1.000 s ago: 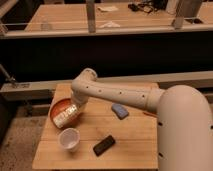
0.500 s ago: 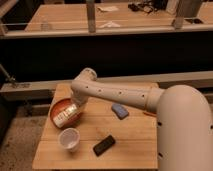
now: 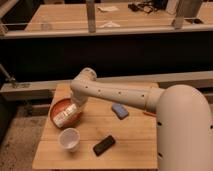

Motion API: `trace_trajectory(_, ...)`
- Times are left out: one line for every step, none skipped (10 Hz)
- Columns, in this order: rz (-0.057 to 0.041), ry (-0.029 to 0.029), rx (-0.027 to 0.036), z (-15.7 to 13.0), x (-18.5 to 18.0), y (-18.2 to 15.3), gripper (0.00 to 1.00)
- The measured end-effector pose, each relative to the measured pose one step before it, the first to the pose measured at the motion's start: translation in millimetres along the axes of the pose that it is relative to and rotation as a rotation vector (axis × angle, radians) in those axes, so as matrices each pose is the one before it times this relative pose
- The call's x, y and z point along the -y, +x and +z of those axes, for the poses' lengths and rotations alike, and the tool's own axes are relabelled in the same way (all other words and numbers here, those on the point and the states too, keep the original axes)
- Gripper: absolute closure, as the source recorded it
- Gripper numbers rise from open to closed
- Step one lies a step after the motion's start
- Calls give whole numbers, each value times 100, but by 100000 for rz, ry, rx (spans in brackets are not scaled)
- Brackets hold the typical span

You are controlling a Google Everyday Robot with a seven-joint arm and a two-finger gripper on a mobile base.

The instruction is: Place the bottle in the ceramic bowl

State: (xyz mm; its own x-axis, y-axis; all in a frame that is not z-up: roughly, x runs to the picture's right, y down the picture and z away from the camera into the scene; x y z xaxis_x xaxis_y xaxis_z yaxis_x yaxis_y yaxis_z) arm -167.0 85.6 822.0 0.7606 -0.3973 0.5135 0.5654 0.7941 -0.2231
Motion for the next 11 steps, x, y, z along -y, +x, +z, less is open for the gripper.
trace_trajectory(-12,59,-125,-13,22,-7,80)
trace_trajectory(-12,25,-100,6,-2,0,80)
trace_trajectory(-39,93,-176,-38,28,-13,80)
trace_trajectory(-25,38,-101,-4,4,-15,80)
trace_trajectory(-20,33,-94,-5,5,-5,80)
trace_trajectory(-47,92,-135,-27,28,-22,80)
trace_trajectory(-1,1,-64,11,-9,4,80)
trace_trajectory(-54,85,-137,-25,27,-9,80)
trace_trajectory(-49,47,-194,-26,13,8,80)
trace_trajectory(-17,7,-99,9,-3,-6,80)
trace_trajectory(-32,67,-151,-26,23,-1,80)
